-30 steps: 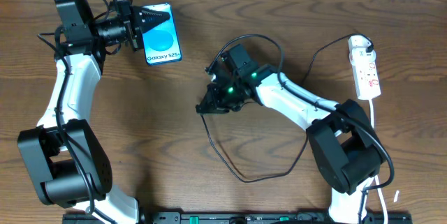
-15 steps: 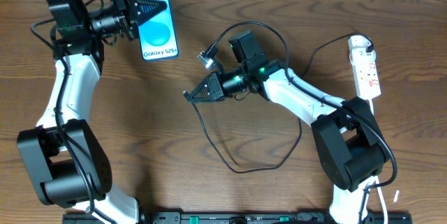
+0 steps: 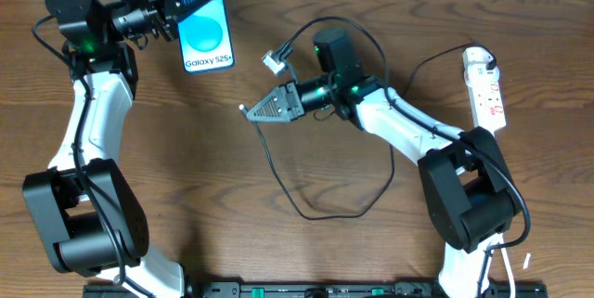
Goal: Plug charger to phone and switch on socket
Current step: 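Lift the cable plug with the right gripper toward the phone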
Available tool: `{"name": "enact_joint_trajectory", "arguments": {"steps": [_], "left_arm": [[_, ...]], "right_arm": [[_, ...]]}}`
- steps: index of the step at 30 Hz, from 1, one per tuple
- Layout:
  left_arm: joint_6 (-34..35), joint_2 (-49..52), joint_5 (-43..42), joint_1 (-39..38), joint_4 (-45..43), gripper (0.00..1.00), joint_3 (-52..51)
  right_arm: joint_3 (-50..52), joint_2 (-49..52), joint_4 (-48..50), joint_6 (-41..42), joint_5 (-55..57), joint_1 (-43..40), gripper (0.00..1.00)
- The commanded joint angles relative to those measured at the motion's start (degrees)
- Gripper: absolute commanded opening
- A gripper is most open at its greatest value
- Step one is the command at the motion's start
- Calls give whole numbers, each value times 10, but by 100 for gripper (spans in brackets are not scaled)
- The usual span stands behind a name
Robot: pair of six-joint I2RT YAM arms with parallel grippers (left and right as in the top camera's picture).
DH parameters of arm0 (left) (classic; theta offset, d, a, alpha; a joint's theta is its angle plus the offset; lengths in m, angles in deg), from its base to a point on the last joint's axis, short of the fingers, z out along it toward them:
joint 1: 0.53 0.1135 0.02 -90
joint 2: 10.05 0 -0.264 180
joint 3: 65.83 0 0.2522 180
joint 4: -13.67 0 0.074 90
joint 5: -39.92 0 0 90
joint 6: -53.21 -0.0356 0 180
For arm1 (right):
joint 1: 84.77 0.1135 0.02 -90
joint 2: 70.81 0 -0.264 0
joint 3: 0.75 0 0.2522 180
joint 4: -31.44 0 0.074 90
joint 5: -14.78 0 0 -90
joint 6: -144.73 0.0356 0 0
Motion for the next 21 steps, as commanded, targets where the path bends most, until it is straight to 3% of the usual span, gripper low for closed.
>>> {"name": "enact_joint_trajectory", "arguments": {"steps": [1,7,21], "left_arm": [[29,-13,42,3,-10,7,14],[29,-13,110,3,-10,7,14],[15,-13,201,3,-21,7,14]], "right_arm": [[-7,5,42,59,-26,-14,1],[-7,5,202,169,-31,-19,1],[-7,5,455,363,-3,-19,1]]}}
